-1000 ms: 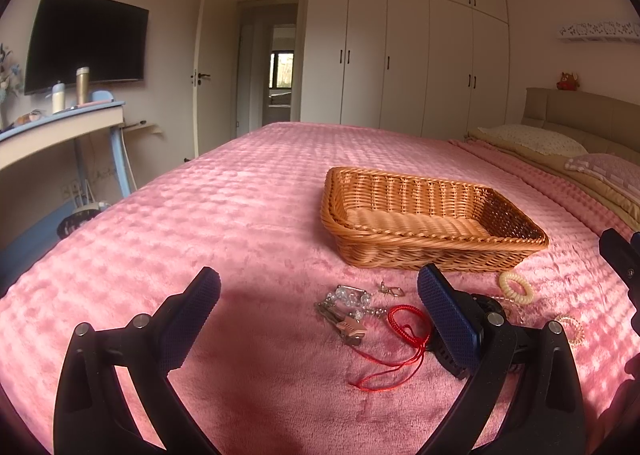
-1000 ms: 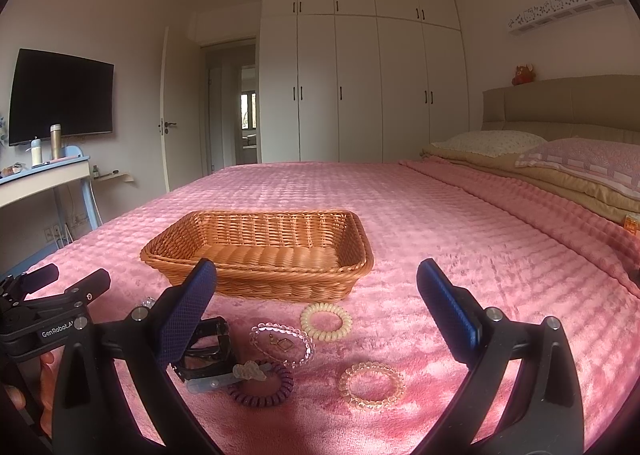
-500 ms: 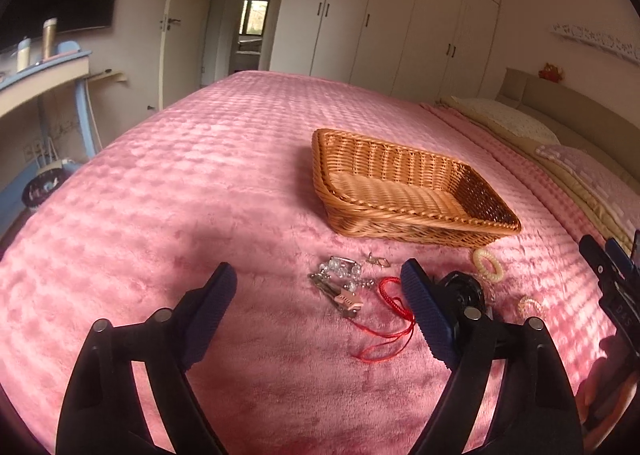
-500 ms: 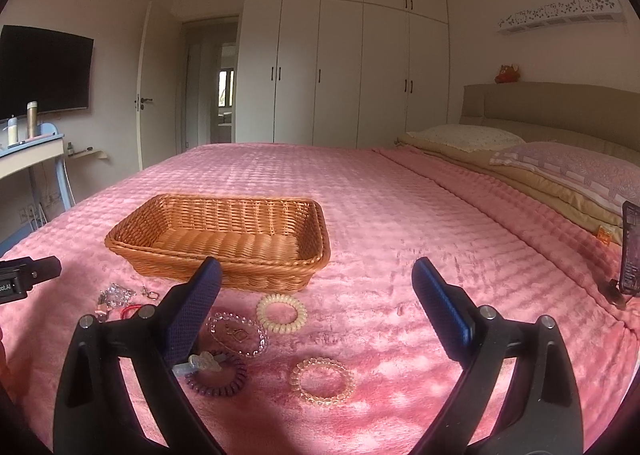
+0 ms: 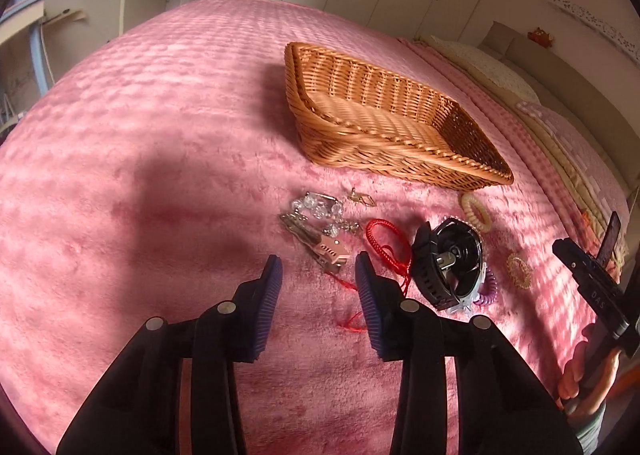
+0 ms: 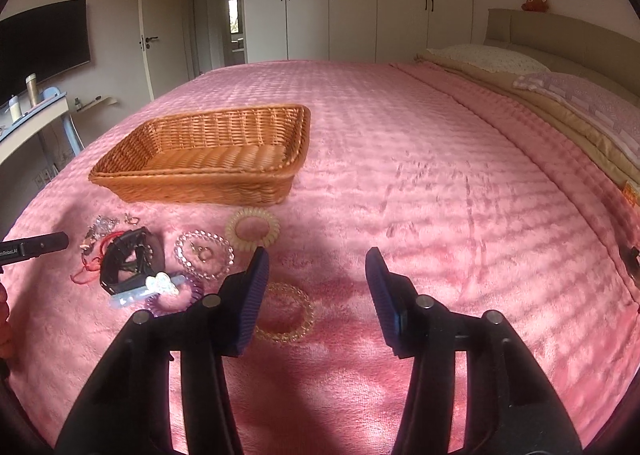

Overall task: Organize jewelry
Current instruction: 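Grasp the pink star keychain with the left tool while the right tool grasps the clear coil hair tie, then carry both items over the wicker basket and open both tools to drop them, then grasp the black watch with the left tool while the right tool grasps the purple coil hair tie, then lift the watch and purple hair tie and carry both toward the basket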

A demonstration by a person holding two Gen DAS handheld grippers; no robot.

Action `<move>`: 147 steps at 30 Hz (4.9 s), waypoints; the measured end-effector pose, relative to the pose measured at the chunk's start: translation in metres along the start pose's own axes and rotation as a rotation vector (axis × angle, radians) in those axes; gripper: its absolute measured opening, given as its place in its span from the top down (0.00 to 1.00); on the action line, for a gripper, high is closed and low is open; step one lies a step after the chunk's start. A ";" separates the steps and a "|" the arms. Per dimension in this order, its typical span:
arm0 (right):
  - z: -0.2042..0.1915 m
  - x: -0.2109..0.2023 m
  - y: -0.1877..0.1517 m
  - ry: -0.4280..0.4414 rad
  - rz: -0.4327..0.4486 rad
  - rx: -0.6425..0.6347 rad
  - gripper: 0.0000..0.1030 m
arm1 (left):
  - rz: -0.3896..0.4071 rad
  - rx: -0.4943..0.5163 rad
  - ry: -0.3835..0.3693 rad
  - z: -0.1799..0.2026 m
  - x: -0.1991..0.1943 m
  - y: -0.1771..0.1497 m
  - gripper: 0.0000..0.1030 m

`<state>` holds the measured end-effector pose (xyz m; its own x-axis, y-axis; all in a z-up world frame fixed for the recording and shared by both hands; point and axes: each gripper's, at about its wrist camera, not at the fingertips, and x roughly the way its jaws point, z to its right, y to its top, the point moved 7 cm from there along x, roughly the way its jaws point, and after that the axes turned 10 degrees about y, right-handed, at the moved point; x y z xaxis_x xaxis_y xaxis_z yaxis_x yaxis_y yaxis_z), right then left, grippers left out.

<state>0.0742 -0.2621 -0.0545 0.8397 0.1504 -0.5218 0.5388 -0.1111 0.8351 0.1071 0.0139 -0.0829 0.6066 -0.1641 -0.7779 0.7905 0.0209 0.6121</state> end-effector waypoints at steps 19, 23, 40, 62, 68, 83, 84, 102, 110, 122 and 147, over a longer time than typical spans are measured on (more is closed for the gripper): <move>0.012 0.035 -0.024 0.043 -0.194 0.038 0.62 | 0.019 0.136 0.098 0.007 0.009 -0.010 0.79; 0.006 0.053 -0.031 -0.006 -0.252 -0.009 0.62 | 0.015 0.124 0.066 0.006 0.010 -0.010 0.75; -0.019 0.025 -0.015 0.061 -0.118 -0.088 0.91 | 0.142 0.132 0.091 0.017 -0.013 -0.002 0.79; -0.066 0.148 0.127 0.171 -0.172 -0.048 0.91 | 0.213 0.185 -0.063 0.098 0.033 0.134 0.79; -0.069 0.188 0.110 0.125 -0.255 -0.092 0.91 | 0.157 0.201 -0.054 0.095 0.062 0.123 0.79; -0.062 0.120 0.100 0.212 -0.173 -0.033 0.58 | 0.247 0.178 -0.124 0.089 -0.011 0.105 0.58; -0.063 0.110 0.099 0.227 -0.164 -0.028 0.58 | 0.254 0.174 -0.134 0.088 -0.021 0.100 0.58; -0.074 0.050 -0.021 0.248 -0.239 -0.011 0.68 | 0.103 0.110 -0.183 0.080 -0.034 0.002 0.64; -0.081 0.070 -0.032 0.227 -0.281 -0.021 0.74 | -0.015 0.100 -0.184 0.082 0.014 0.003 0.67; -0.096 0.079 -0.035 0.149 -0.290 -0.113 0.74 | -0.014 0.116 -0.118 0.089 0.036 0.001 0.86; -0.052 0.031 -0.022 0.066 -0.117 -0.048 0.91 | 0.155 0.032 -0.109 0.047 -0.027 -0.030 0.86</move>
<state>0.0850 -0.2042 -0.0795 0.7641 0.2242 -0.6049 0.6278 -0.0423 0.7772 0.0629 -0.0286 -0.0739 0.7066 -0.2671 -0.6553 0.6846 0.0235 0.7286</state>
